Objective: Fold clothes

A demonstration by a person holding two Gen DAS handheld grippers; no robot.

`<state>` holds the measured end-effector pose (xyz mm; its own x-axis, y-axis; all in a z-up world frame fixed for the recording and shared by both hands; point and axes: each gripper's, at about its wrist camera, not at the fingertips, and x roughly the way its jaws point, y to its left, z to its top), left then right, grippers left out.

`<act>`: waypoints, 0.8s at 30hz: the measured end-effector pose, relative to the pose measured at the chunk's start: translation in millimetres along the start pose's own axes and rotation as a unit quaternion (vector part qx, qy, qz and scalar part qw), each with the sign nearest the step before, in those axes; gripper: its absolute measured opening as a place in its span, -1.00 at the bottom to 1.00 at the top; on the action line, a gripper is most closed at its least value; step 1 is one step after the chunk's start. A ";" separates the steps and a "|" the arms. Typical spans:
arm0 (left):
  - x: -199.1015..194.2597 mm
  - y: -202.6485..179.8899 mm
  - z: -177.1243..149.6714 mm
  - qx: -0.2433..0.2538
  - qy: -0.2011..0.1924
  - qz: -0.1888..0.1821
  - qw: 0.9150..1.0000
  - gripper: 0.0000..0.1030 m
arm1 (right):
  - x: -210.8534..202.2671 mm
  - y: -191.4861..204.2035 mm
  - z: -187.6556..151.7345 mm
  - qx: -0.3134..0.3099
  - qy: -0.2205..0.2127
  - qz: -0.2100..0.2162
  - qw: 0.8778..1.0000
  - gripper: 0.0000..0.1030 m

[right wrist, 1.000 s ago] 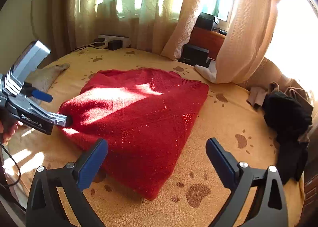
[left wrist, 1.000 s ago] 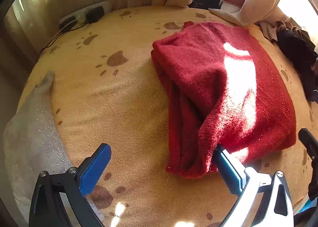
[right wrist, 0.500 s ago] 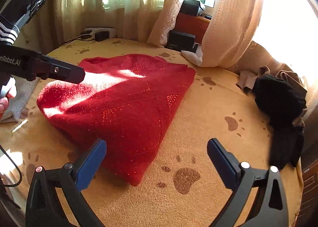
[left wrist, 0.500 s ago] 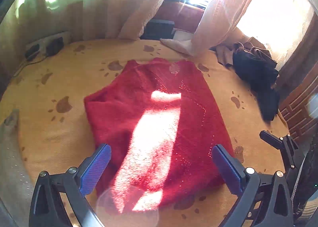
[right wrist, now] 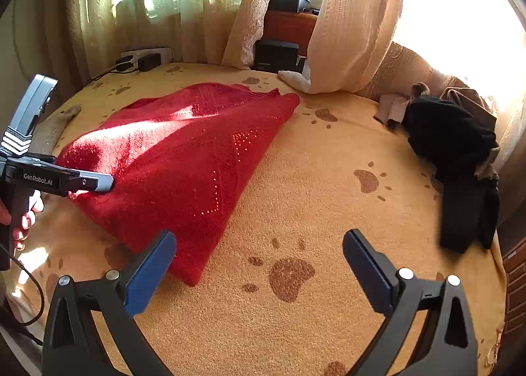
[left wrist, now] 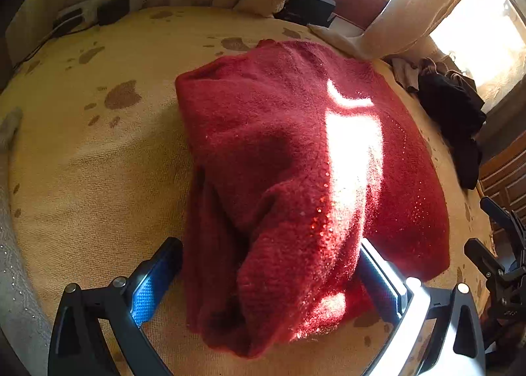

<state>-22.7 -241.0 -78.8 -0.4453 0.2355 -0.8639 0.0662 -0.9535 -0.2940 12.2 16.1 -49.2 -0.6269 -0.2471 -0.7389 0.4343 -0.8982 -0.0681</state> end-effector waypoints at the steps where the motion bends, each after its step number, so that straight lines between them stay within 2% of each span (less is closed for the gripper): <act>1: -6.7 -2.5 0.9 0.000 -0.007 0.006 1.000 1.00 | -0.9 1.0 3.5 -0.002 -0.005 0.002 1.000 0.99; 4: -35.7 -16.2 7.1 0.021 -0.047 0.018 0.999 1.00 | -2.9 5.8 12.3 -0.013 -0.017 0.002 1.000 0.99; 7: -64.9 -34.7 16.2 0.044 -0.090 -0.010 0.995 1.00 | 2.1 9.3 15.9 -0.023 -0.016 0.001 1.000 0.99; 9: -73.0 -47.5 23.7 0.059 -0.104 -0.044 0.992 1.00 | 8.2 9.5 15.6 -0.022 -0.008 0.003 1.000 0.99; 12: -59.3 -65.9 30.1 0.080 -0.091 -0.084 0.989 1.00 | 18.2 11.3 12.8 -0.029 0.001 0.003 1.000 0.99; 15: -20.3 -65.1 27.0 0.075 -0.044 -0.073 0.994 1.00 | 35.6 17.7 4.5 -0.058 0.026 -0.008 0.998 0.99; 17: 5.6 -57.0 19.1 0.071 -0.017 -0.050 0.996 1.00 | 44.5 19.0 -1.2 -0.063 0.046 -0.003 0.997 0.99; 20: 14.1 -57.5 10.4 0.125 -0.030 -0.007 0.992 1.00 | 51.4 16.8 -7.1 -0.053 0.064 0.010 0.996 0.99; 24: 12.9 -56.6 13.9 0.118 -0.019 -0.006 0.993 1.00 | 56.1 13.7 -6.4 -0.037 0.088 0.018 0.995 0.99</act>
<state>-44.5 -186.6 -67.6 -0.4791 0.2438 -0.8432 -0.1487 -0.9693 -0.1958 -12.9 -7.7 -95.9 -0.4901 -0.2048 -0.8473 0.5041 -0.8596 -0.0837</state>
